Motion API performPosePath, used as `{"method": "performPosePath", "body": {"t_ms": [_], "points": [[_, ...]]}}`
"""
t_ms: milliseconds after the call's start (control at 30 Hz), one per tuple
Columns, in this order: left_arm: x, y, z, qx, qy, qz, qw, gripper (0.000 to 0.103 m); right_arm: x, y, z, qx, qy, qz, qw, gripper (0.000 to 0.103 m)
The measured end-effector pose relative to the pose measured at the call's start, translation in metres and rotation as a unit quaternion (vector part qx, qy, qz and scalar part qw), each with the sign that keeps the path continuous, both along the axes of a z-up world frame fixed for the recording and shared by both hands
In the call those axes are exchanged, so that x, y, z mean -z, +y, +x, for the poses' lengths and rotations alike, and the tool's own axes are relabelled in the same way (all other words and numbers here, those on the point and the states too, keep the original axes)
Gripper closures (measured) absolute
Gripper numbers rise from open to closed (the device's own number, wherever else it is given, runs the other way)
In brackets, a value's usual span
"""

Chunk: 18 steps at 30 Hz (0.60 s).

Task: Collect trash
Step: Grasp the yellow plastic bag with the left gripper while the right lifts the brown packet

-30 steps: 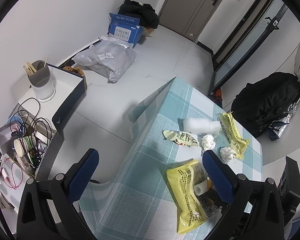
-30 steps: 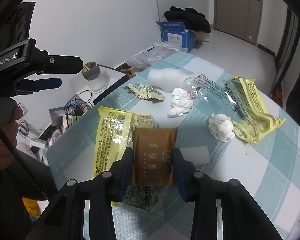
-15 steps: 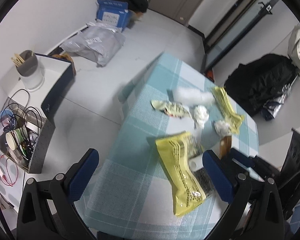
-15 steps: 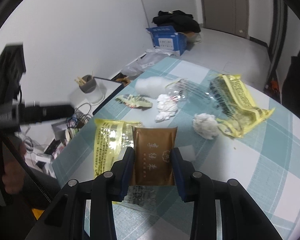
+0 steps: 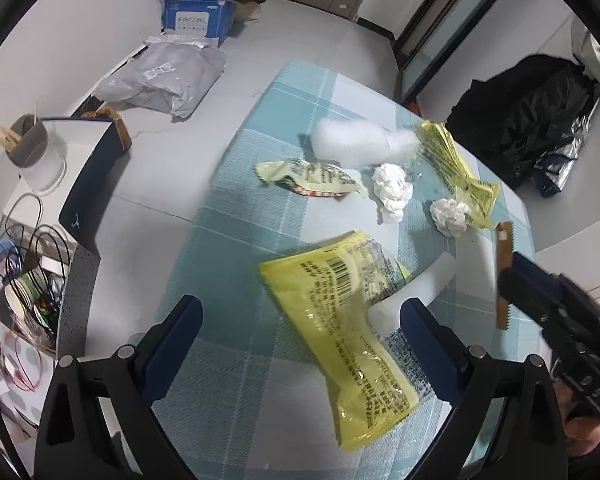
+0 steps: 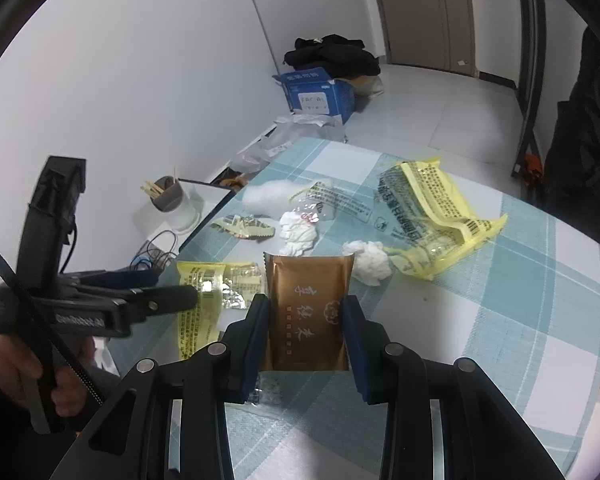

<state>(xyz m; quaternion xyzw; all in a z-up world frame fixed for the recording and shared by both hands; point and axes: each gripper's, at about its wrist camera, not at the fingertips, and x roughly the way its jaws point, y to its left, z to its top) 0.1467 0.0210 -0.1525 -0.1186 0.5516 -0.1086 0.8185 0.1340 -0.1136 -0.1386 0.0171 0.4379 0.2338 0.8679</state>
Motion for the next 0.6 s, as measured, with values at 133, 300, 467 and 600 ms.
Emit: {"method": "performPosePath", "body": {"t_ms": [133,300,467,600], "points": [[0.003,-0.006,0.002,0.007,-0.001,0.024,0.9997,0.012,-0.004,-0.008,-0.002,0.006,-0.003,0.006,1.0,0.067],[0.002,-0.006,0.001,0.002,-0.009,0.028,0.9996,0.022,-0.009,-0.017,-0.004,0.012,-0.005,0.011,1.0,0.067],[0.002,-0.015,0.003,0.015,-0.015,0.042,0.9989,0.039,-0.009,-0.023,-0.003,0.015,-0.002,0.011,1.0,0.067],[0.001,-0.026,0.004,0.03,-0.021,0.062,0.9974,0.061,-0.007,-0.028,-0.003,0.019,0.002,0.009,1.0,0.067]]}}
